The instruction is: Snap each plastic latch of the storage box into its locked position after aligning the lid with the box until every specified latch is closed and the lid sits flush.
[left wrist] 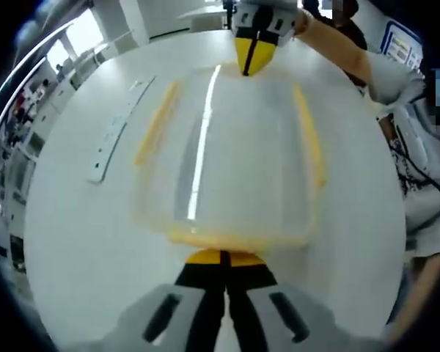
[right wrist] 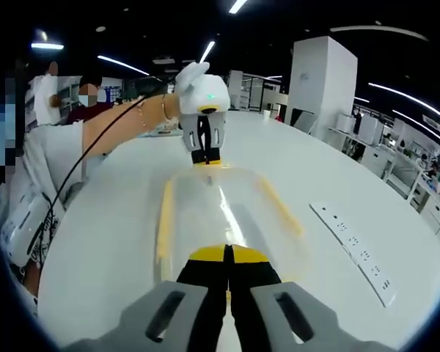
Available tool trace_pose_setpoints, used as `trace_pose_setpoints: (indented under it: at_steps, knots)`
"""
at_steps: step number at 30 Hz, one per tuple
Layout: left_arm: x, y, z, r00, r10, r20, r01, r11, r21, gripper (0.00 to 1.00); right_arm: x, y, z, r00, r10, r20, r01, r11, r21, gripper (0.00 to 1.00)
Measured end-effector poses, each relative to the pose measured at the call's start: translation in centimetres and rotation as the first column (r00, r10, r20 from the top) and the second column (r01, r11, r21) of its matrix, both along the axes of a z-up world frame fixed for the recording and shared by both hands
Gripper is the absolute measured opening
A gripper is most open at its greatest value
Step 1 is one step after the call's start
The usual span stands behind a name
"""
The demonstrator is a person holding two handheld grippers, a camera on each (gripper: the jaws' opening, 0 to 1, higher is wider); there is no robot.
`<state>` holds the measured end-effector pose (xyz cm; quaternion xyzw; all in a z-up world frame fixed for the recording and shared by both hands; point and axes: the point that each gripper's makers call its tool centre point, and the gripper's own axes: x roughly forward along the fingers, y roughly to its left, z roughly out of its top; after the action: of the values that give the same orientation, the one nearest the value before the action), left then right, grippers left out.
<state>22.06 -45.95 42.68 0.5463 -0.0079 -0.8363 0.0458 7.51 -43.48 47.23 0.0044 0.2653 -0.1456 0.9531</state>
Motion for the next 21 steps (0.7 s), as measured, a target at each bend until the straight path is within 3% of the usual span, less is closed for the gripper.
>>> trace_pose_setpoints:
  at_steps: [9,10,11,12,14,17,19,21]
  knots:
    - [-0.1,-0.2,-0.4,0.999,-0.003,-0.04,0.003,1.0,-0.002,0.0,0.0,0.0,0.1,1.0,0.002,0.01,-0.002,1.0,-0.001,0.0]
    - [-0.1,-0.1,-0.5,0.998,-0.01,-0.067,0.01,1.0,0.009,0.0,0.0,0.0,0.1,1.0,0.002,0.014,-0.002,1.0,-0.002,0.0]
    - [0.1,-0.2,-0.7,0.998,0.031,-0.06,-0.03,0.999,0.019,0.0,0.0,0.1,0.1,1.0,0.001,0.016,-0.001,1.0,-0.005,0.0]
    - [0.1,0.1,-0.8,0.998,0.017,-0.067,-0.016,1.0,0.013,0.0,0.0,0.1,0.1,1.0,-0.003,0.016,0.003,1.0,-0.004,0.0]
    - [0.3,-1.3,0.2,0.987,0.079,-0.138,-0.086,0.995,-0.047,0.0,-0.2,0.1,0.1,1.0,-0.01,0.007,0.01,1.0,-0.012,0.0]
    - [0.4,-1.9,2.5,0.972,0.05,-0.229,-0.078,0.99,-0.115,0.0,-0.6,-0.1,0.1,1.0,-0.022,0.007,0.022,1.0,-0.005,0.0]
    - [0.4,-1.2,2.7,0.97,0.043,-0.238,-0.066,0.994,-0.09,0.0,-0.7,-0.1,0.1,1.0,-0.03,0.003,0.03,1.0,-0.003,0.0]
    - [0.3,-0.6,2.1,0.977,0.031,-0.21,-0.044,0.997,-0.056,0.0,-0.8,-0.1,0.1,0.999,-0.037,-0.005,0.037,0.999,-0.008,0.0]
